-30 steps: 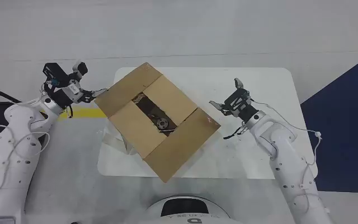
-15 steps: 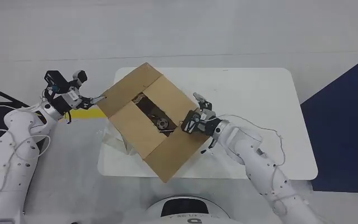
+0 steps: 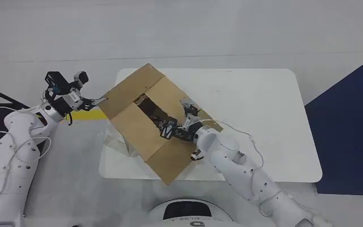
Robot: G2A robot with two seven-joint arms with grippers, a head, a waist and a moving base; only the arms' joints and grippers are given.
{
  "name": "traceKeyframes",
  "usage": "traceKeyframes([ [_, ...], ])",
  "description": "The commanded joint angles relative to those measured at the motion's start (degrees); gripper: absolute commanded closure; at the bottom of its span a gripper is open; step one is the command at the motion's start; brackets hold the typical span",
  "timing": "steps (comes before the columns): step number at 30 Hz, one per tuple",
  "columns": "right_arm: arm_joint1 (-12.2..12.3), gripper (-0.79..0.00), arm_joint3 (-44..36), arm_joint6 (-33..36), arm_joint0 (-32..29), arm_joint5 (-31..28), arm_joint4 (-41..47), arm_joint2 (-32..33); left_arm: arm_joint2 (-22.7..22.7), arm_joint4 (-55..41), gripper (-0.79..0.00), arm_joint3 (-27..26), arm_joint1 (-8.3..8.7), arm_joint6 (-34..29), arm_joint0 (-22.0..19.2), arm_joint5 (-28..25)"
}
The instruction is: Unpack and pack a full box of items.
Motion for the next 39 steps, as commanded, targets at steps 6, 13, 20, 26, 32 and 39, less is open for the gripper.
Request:
traceKeyframes([
  [6, -2.6, -0.785, 3.7, 7.6, 3.9, 3.9, -5.6, -6.2, 0.0, 0.0, -0.785, 0.0, 0.0, 0.0, 0.0, 0.0],
  [13, -5.3, -0.785, 7.4, 12.9, 7.0, 7.7, -10.6, -10.2, 0.0, 0.0, -0.785, 0.0, 0.0, 0.0, 0.0, 0.0],
  [20, -6.4, -0.785, 6.3, 17.7, 7.8, 12.9, -17.1, -8.8, 0.0, 0.0, -0.785, 0.0, 0.0, 0.0, 0.0, 0.0],
  [26, -6.1, -0.785, 2.2, 18.7, 5.7, 14.0, -20.2, -4.1, 0.0, 0.0, -0.785, 0.0, 0.0, 0.0, 0.0, 0.0],
  [32, -6.5, -0.785, 5.4, 17.1, 8.6, 13.9, -14.7, 2.3, 0.0, 0.0, -0.785, 0.0, 0.0, 0.0, 0.0, 0.0],
  [39, -7.9, -0.785, 13.7, 16.3, 13.1, 13.4, -7.0, 5.5, 0.0, 0.0, -0.785, 0.0, 0.0, 0.0, 0.0, 0.0],
])
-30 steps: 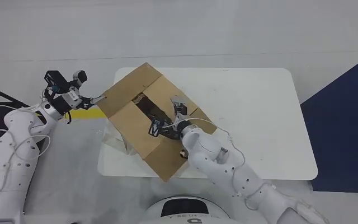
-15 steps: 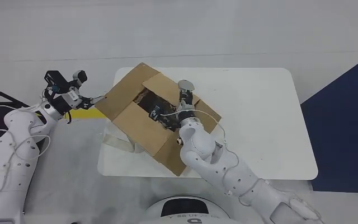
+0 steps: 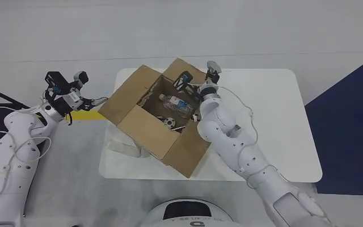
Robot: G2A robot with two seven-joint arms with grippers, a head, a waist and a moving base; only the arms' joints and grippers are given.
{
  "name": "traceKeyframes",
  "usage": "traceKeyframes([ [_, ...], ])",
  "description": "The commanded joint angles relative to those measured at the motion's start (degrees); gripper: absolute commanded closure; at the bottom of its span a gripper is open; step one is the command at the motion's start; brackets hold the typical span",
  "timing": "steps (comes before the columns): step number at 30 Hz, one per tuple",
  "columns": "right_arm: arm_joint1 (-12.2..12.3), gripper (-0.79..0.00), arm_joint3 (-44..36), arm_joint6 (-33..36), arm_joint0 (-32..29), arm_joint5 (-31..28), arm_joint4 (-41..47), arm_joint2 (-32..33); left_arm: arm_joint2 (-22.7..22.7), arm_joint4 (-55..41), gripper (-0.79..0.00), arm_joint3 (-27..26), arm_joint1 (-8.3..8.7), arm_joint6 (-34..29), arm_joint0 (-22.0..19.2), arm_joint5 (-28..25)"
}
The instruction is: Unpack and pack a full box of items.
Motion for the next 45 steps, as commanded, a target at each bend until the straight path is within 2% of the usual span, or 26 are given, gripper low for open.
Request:
traceKeyframes([
  [1, -0.3, -0.785, 1.7, -0.4, 0.6, -0.1, 1.6, 0.4, 0.0, 0.0, -0.785, 0.0, 0.0, 0.0, 0.0, 0.0],
  [8, -1.0, -0.785, 5.2, -1.9, 1.5, -2.1, 6.7, 2.3, 0.0, 0.0, -0.785, 0.0, 0.0, 0.0, 0.0, 0.0],
  [12, -0.7, -0.785, 1.1, -6.3, -0.6, -4.5, 12.2, 5.3, 0.0, 0.0, -0.785, 0.0, 0.0, 0.0, 0.0, 0.0],
  [18, 0.7, -0.785, -8.9, -12.9, -7.7, -11.6, 22.4, 12.7, 0.0, 0.0, -0.785, 0.0, 0.0, 0.0, 0.0, 0.0],
  [26, 0.7, -0.785, -8.9, -12.9, -7.7, -11.6, 22.4, 12.7, 0.0, 0.0, -0.785, 0.0, 0.0, 0.0, 0.0, 0.0],
  [27, 0.6, -0.785, -9.3, -13.8, -8.1, -13.0, 24.5, 12.3, 0.0, 0.0, -0.785, 0.0, 0.0, 0.0, 0.0, 0.0],
  [30, 1.0, -0.785, -10.5, -17.6, -9.6, -23.0, 38.5, 15.3, 0.0, 0.0, -0.785, 0.0, 0.0, 0.0, 0.0, 0.0],
  [33, 1.4, -0.785, -10.2, -15.2, -9.8, -32.7, 48.9, 16.9, 0.0, 0.0, -0.785, 0.0, 0.0, 0.0, 0.0, 0.0],
  [36, 1.6, -0.785, -7.8, -8.2, -8.5, -39.4, 59.0, 15.8, 0.0, 0.0, -0.785, 0.0, 0.0, 0.0, 0.0, 0.0],
  [39, 1.3, -0.785, -3.4, 0.2, -5.5, -41.1, 66.1, 12.1, 0.0, 0.0, -0.785, 0.0, 0.0, 0.0, 0.0, 0.0],
  [43, 0.6, -0.785, 2.6, 5.9, -0.7, -39.7, 72.5, 7.8, 0.0, 0.0, -0.785, 0.0, 0.0, 0.0, 0.0, 0.0],
  [44, 0.4, -0.708, 4.1, 6.6, 0.2, -39.2, 73.4, 6.8, 0.0, 0.0, -0.785, 0.0, 0.0, 0.0, 0.0, 0.0],
  [45, 0.2, -0.69, 5.4, 7.2, 1.1, -38.7, 73.9, 6.0, 0.0, 0.0, -0.785, 0.0, 0.0, 0.0, 0.0, 0.0],
])
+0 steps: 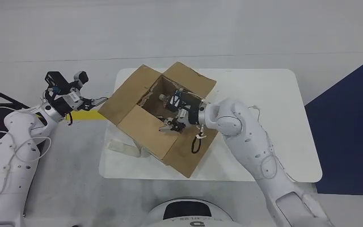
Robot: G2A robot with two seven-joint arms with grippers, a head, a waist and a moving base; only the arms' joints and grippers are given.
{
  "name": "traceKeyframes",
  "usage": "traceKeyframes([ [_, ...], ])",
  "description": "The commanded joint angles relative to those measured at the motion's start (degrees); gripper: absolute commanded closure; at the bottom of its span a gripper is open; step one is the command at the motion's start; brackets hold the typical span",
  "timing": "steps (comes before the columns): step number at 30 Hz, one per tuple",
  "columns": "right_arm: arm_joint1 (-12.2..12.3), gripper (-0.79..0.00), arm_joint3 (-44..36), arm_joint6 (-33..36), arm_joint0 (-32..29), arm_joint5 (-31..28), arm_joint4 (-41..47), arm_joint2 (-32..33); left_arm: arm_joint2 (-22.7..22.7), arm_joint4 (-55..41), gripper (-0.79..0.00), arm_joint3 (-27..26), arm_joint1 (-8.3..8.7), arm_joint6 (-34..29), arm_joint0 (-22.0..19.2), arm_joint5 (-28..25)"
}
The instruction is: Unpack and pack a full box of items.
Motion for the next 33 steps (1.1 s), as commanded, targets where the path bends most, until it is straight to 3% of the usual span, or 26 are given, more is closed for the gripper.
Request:
traceKeyframes([
  [1, -0.3, -0.683, 2.6, 0.7, 1.8, 1.0, 1.0, -1.6, 0.0, 0.0, -0.785, 0.0, 0.0, 0.0, 0.0, 0.0],
  [8, -1.3, -0.674, 9.2, 4.6, 6.0, 3.4, 3.4, -6.7, 0.0, 0.0, -0.785, 0.0, 0.0, 0.0, 0.0, 0.0],
  [14, -2.1, -0.517, 13.2, 6.9, 8.2, -0.1, 15.6, -9.0, 0.0, 0.0, -0.785, 0.0, 0.0, 0.0, 0.0, 0.0],
  [16, -2.1, -0.514, 14.1, 7.2, 8.7, -1.9, 20.0, -8.8, 0.0, 0.0, -0.785, 0.0, 0.0, 0.0, 0.0, 0.0],
  [18, -1.9, -0.44, 14.3, 7.3, 8.7, -4.7, 24.7, -8.1, 0.0, 0.0, -0.785, 0.0, 0.0, 0.0, 0.0, 0.0],
  [19, -1.7, -0.382, 14.1, 6.9, 8.5, -6.2, 27.3, -7.5, 0.0, 0.0, -0.785, 0.0, 0.0, 0.0, 0.0, 0.0],
  [22, -0.9, -0.336, 13.1, 7.9, 7.8, -8.9, 32.2, -6.1, 0.0, 0.0, -0.785, 0.0, 0.0, 0.0, 0.0, 0.0],
  [31, 1.7, -0.363, 2.7, 8.2, 3.4, -9.1, 34.5, -8.8, 0.0, 0.0, -0.785, 0.0, 0.0, 0.0, 0.0, 0.0],
  [33, 2.3, -0.326, 0.8, 8.9, 3.1, -8.3, 34.7, -11.4, 0.0, 0.0, -0.785, 0.0, 0.0, 0.0, 0.0, 0.0],
])
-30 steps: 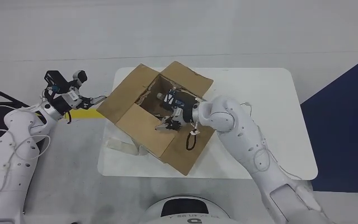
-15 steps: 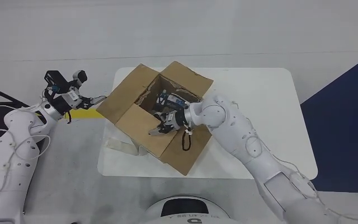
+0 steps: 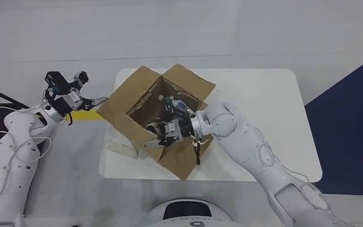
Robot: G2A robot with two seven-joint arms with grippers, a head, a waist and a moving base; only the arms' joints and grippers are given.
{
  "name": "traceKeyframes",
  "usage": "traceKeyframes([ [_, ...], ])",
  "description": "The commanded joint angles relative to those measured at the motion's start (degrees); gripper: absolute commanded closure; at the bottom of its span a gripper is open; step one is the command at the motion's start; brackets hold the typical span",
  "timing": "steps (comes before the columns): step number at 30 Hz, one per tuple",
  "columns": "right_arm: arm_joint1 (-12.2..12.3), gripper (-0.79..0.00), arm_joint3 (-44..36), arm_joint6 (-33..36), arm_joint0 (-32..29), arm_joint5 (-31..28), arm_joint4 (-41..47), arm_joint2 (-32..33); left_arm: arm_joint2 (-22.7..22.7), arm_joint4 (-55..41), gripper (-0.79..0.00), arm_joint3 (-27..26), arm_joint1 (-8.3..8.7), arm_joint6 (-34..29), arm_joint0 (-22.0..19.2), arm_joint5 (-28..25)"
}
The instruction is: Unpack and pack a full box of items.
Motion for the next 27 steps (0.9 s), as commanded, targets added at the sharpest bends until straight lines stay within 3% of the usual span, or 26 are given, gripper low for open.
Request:
traceKeyframes([
  [1, 0.5, -0.323, -1.4, 0.8, 0.1, 0.8, 0.4, -2.5, 0.0, 0.0, -0.785, 0.0, 0.0, 0.0, 0.0, 0.0],
  [12, 2.0, -0.391, -4.3, -0.4, 1.0, 0.2, -2.0, -9.7, 0.0, 0.0, -0.785, 0.0, 0.0, 0.0, 0.0, 0.0],
  [13, 2.0, -0.409, -4.7, -0.9, 0.8, 0.2, -2.8, -10.0, 0.0, 0.0, -0.785, 0.0, 0.0, 0.0, 0.0, 0.0],
  [15, 2.0, -0.573, -5.4, -1.9, 0.3, 0.5, -5.1, -10.7, 0.0, 0.0, -0.785, 0.0, 0.0, 0.0, 0.0, 0.0],
  [17, 1.9, -0.686, -6.1, -3.3, -0.2, 1.2, -7.5, -11.5, 0.0, 0.0, -0.785, 0.0, 0.0, 0.0, 0.0, 0.0],
  [20, 1.8, -0.785, -6.6, -5.6, -0.9, 2.8, -11.2, -12.3, 0.0, 0.0, -0.785, 0.0, 0.0, 0.0, 0.0, 0.0],
  [27, 1.3, -0.785, -5.9, -10.0, -2.0, 8.7, -19.1, -14.4, 0.0, 0.0, -0.785, 0.0, 0.0, 0.0, 0.0, 0.0],
])
